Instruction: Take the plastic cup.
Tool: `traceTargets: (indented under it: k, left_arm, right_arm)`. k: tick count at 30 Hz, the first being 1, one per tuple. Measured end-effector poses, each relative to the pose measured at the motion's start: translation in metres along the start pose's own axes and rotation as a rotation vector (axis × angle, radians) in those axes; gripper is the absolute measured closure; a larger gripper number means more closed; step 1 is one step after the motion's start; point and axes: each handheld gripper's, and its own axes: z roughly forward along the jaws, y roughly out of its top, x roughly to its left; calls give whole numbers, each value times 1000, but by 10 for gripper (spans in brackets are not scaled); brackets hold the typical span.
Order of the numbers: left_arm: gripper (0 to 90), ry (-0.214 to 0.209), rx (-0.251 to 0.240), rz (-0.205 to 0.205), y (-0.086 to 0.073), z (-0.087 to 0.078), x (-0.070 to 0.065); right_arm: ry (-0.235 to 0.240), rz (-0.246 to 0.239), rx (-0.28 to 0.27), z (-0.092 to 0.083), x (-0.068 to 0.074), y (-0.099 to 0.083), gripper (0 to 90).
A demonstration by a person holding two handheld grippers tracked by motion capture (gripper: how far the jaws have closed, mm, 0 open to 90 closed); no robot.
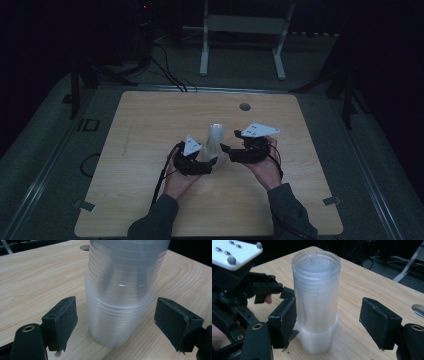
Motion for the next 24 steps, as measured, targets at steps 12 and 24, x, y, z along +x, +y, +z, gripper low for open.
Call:
traceTargets:
  k: [12, 24]
  left_arm:
    - [186, 4, -12, 11, -1, 1, -1]
    - [186, 11, -20, 22, -3, 7, 0]
  right_arm:
    - [40, 7, -15, 19, 5, 13, 294]
    - [47, 0, -9, 34, 3, 21, 295]
